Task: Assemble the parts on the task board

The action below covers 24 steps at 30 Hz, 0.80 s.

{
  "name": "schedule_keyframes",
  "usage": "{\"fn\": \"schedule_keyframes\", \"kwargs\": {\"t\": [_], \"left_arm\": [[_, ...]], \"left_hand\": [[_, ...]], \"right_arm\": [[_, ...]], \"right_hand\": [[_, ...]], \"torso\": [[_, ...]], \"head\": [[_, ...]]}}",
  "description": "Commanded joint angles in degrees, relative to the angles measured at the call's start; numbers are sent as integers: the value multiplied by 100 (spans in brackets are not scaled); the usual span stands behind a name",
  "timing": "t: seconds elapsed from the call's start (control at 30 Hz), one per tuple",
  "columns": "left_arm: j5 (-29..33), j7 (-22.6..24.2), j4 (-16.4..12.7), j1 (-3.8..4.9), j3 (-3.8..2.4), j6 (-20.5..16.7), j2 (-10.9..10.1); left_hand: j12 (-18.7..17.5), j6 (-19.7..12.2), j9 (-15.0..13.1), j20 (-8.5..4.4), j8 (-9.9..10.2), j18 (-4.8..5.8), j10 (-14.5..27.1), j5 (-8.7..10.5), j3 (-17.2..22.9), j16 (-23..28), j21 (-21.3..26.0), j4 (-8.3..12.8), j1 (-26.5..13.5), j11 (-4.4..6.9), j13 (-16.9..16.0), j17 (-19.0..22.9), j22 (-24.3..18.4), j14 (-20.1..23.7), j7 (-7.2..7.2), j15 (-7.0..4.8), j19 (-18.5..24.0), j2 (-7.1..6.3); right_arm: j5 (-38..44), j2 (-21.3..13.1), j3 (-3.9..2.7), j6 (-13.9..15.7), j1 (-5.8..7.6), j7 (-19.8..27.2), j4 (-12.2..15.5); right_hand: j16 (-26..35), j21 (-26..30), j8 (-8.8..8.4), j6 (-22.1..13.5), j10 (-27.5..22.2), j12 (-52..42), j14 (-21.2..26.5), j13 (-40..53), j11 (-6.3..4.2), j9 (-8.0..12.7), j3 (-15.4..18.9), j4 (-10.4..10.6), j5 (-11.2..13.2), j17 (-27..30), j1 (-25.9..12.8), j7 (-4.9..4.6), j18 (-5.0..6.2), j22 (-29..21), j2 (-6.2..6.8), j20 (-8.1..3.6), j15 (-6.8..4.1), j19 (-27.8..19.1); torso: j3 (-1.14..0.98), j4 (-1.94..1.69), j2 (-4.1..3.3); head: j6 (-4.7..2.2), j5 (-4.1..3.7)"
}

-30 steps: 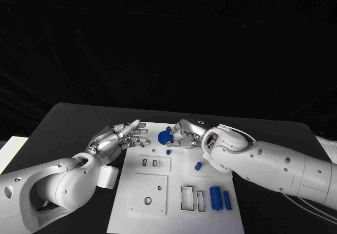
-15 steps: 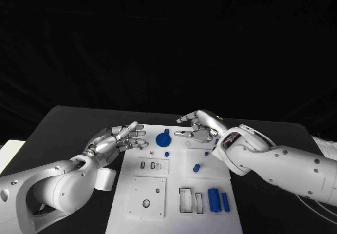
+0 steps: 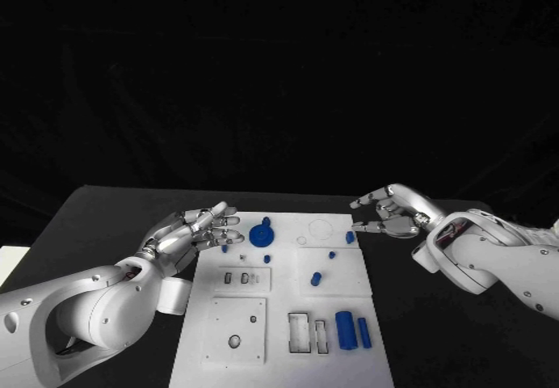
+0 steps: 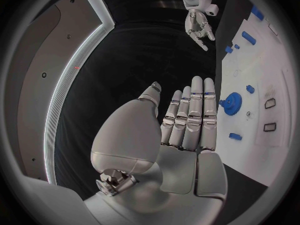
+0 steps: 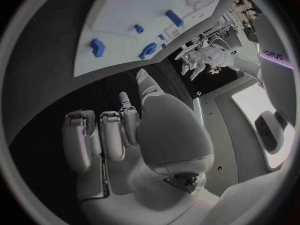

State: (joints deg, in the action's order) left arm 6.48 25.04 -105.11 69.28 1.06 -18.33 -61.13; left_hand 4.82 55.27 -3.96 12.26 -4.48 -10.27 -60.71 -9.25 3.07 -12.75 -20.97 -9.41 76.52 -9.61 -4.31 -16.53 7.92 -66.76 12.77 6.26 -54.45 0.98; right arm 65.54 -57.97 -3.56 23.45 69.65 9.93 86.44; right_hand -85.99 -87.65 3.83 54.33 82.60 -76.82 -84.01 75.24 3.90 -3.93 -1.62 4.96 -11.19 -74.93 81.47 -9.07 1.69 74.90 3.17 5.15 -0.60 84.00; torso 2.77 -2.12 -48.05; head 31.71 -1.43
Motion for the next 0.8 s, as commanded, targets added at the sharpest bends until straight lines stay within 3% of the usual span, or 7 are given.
{"fn": "schedule_keyframes", "kwargs": {"t": [0.03,0.33,0.37,0.53,0.8], "left_arm": [[14,52,31,4,-1,154,23],[14,67,110,2,0,160,32],[14,67,116,1,0,160,32],[14,68,146,1,1,163,52],[14,74,176,0,2,152,62]], "left_hand": [[-20,-16,3,7,21,-12,42,7,-5,20,34,36,29,-1,6,-8,-7,44,38,-12,30,5],[-20,-16,3,7,21,-12,42,7,-5,20,34,36,29,-1,6,-8,-7,44,38,-12,30,5],[-20,-16,2,7,21,-12,41,6,-4,21,35,38,31,-1,5,-9,-7,45,37,-12,31,6],[-20,-15,2,8,21,-12,40,5,-2,22,35,41,33,-1,5,-10,-8,46,36,-12,32,8],[-20,-15,2,8,21,-12,40,5,-2,22,35,41,33,-1,5,-10,-8,46,36,-12,32,8]], "right_arm": [[-218,-42,0,-373,-24,220,-141],[12,126,1,-391,-230,60,-505],[39,161,1,-383,-240,36,-532],[176,326,1,-307,-273,-79,-654],[246,502,1,-258,-294,-149,-743]], "right_hand": [[-43,-18,-34,-88,-33,41,-443,590,-1,14,8,-68,-22,-796,69,-3,-69,1037,11,-7,-7,428],[-93,-30,-38,-265,-21,30,-465,596,31,22,24,-128,59,-901,55,-37,-74,1062,59,14,19,437],[-100,-34,-38,-270,-16,21,-468,601,32,22,23,-127,57,-915,51,-38,-76,1071,56,14,20,440],[-112,-41,-33,-281,4,-10,-474,620,35,19,21,-122,54,-938,36,-41,-79,1086,42,18,23,446],[-117,-45,-12,-256,22,-35,-476,635,34,7,1,-120,47,-948,20,-38,-80,1092,-2,23,26,449]], "torso": [[-59,65,22],[-136,128,10],[-129,125,13],[-159,113,-3],[-157,120,-5]], "head": [[19,-22],[7,30],[14,32],[16,64],[41,63]]}}
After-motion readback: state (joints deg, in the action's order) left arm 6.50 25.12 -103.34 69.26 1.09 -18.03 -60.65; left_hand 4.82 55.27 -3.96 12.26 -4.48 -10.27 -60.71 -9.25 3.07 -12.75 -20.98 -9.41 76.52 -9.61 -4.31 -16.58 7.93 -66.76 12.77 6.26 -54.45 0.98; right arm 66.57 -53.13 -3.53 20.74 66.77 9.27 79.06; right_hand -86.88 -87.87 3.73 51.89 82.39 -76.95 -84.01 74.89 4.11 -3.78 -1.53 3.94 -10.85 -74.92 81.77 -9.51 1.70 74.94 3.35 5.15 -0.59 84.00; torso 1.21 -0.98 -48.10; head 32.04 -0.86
